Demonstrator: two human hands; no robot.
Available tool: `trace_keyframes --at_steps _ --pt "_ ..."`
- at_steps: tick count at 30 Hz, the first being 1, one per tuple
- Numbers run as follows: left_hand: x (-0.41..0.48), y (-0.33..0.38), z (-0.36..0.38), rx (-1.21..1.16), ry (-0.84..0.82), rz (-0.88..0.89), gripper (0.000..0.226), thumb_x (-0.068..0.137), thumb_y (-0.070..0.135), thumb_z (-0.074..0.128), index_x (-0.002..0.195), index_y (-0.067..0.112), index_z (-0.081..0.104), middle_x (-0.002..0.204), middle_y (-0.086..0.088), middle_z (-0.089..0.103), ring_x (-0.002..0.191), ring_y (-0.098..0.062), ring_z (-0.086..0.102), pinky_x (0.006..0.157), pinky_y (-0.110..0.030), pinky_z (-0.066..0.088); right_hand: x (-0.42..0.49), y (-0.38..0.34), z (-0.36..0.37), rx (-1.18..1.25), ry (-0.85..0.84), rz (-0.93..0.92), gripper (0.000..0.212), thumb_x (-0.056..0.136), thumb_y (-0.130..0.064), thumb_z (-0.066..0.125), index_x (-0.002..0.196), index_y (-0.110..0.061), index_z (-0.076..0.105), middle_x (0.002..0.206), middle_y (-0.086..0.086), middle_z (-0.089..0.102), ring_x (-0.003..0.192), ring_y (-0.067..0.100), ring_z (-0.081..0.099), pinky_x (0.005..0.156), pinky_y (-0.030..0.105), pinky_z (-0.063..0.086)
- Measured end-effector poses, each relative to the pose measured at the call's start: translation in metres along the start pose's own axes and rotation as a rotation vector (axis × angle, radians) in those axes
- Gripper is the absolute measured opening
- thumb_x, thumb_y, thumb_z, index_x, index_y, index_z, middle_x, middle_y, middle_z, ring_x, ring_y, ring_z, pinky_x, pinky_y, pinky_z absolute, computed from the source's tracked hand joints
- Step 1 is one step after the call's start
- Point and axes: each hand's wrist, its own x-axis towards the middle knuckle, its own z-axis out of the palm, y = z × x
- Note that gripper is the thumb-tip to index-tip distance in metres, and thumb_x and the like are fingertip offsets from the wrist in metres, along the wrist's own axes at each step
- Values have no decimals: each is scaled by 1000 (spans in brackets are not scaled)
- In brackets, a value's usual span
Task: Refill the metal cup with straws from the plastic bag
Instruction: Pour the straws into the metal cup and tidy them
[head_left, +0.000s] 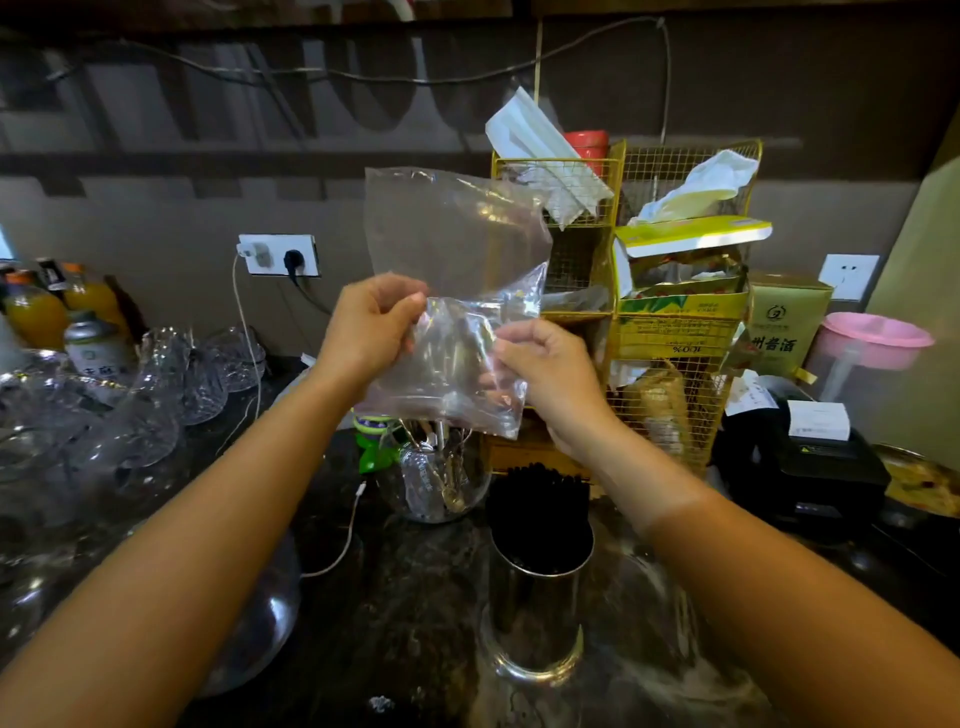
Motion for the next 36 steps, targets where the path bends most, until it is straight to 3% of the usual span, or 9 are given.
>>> trace_keyframes --at_steps 3,8,15,20,22,26,29,32,36 --pt "-14 -22 -15 130 54 -17 17 89 13 47 103 10 57 71 -1 59 54 -8 49 48 -15 43 -9 18 24 -2 12 23 12 88 -4 49 88 -16 52 66 2 55 55 14 53 53 25 46" --pt "-57 -76 -30 369 96 -74 24 87 16 51 109 7 47 61 0 50 63 -23 53 62 -32 43 -38 59 52 -112 -9 74 30 91 -9 47 120 -15 44 67 0 56 43 5 50 41 14 41" --pt "-141 -148 -26 587 -17 -264 36 88 22 47 120 13 33 80 -27 65 77 -45 61 69 -50 49 -91 145 66 -463 -142 164 56 91 -10 46 141 -17 21 70 8 58 66 20 57 72 44 52" --pt "-191 -186 -8 691 -180 -490 60 90 26 43 140 22 10 114 -27 60 102 -44 56 86 -47 44 -127 195 62 -685 -263 293 66 92 -15 45 144 -19 6 109 19 64 99 29 61 89 40 50" --pt "-203 -198 -4 721 -238 -496 66 89 29 45 141 26 5 114 -25 59 98 -43 59 83 -48 46 -137 206 58 -716 -352 289 61 92 -13 43 144 -18 9 127 15 55 113 25 56 98 35 43" --pt "-219 -219 -3 992 -400 -327 52 79 34 39 128 15 37 92 -26 62 63 -39 62 44 -42 53 -149 232 53 -1132 -476 114 48 82 -8 58 128 -7 41 128 18 45 108 33 55 89 39 51" --pt "-217 -226 -5 1131 -509 -237 49 77 32 32 119 12 51 120 -24 59 99 -39 62 72 -48 55 -149 230 52 -1255 -510 48 49 76 -16 68 121 -6 52 136 20 45 116 36 52 92 42 48" --pt "-217 -233 -5 1055 -580 -230 54 88 37 18 134 13 35 148 -12 32 138 -26 28 111 -48 26 -149 234 47 -1263 -717 54 51 97 -26 33 141 -5 20 156 12 7 144 26 6 117 41 8" --pt "-217 -239 -5 977 -603 -290 49 94 33 27 140 17 18 154 -5 19 142 -18 14 116 -40 13 -148 238 42 -1340 -847 81 62 97 -38 23 143 -5 -2 157 12 -5 144 22 -7 117 37 -3"
